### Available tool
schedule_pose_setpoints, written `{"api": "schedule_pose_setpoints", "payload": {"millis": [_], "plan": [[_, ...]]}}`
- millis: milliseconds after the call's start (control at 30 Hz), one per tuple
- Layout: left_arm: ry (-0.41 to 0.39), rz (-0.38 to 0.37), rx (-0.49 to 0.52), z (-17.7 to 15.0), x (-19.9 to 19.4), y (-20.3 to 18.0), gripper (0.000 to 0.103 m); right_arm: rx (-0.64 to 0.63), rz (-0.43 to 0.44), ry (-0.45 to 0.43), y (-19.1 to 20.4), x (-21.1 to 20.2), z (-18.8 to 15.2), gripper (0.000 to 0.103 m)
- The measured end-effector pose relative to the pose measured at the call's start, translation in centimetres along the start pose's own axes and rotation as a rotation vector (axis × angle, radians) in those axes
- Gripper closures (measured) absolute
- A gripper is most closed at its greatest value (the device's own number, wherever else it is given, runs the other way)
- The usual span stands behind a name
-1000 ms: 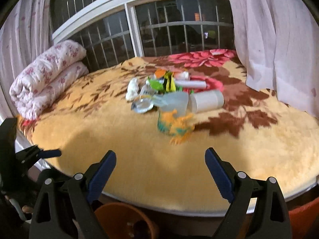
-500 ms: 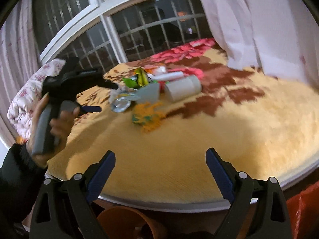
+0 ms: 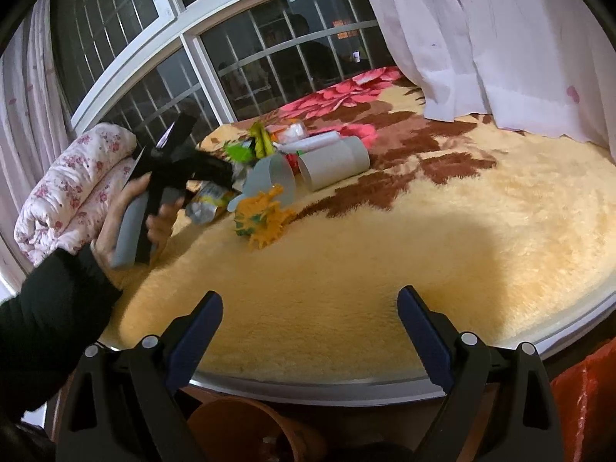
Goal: Collect trash
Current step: 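Grasp the drink pouch with the left tool while the right grasps the green snack bag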
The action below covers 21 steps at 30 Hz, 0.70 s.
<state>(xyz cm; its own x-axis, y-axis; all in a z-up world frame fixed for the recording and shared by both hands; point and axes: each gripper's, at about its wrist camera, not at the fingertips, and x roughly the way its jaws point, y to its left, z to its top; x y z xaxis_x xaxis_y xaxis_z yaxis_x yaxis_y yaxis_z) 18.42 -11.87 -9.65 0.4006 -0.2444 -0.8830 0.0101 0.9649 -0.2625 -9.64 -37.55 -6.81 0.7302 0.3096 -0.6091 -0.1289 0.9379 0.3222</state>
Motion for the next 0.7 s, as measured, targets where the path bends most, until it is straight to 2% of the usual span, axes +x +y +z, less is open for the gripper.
{"api": "schedule_pose_setpoints", "payload": {"millis": [133,233,367,433,533,600,700], "plan": [[-0.029,-0.031,0.059,-4.0,-3.3,1.6,0.065,-0.003,0.009,-0.006,0.6,-0.7,0.7,0.013],[-0.078,-0.048,0.098,-7.4,-6.6,3.3,0.065,-0.06,0.024,-0.016,2.6,-1.0,2.1,0.013],[-0.171,0.027,0.157,-11.6,-10.5,5.1,0.065,-0.151,0.054,-0.029,5.5,0.2,5.8,0.012],[-0.211,0.098,0.185,-13.1,-11.7,5.8,0.065,-0.183,0.069,-0.007,7.0,2.4,8.8,0.012],[-0.208,0.139,0.199,-14.0,-11.7,6.5,0.065,-0.222,0.066,0.021,8.7,6.1,12.3,0.01],[-0.187,0.135,0.188,-13.9,-11.0,7.3,0.065,-0.21,0.058,0.054,9.5,9.5,15.0,0.01],[-0.176,0.108,0.168,-13.1,-10.2,8.0,0.065,-0.165,0.039,0.155,9.8,15.1,18.1,0.01]]}}
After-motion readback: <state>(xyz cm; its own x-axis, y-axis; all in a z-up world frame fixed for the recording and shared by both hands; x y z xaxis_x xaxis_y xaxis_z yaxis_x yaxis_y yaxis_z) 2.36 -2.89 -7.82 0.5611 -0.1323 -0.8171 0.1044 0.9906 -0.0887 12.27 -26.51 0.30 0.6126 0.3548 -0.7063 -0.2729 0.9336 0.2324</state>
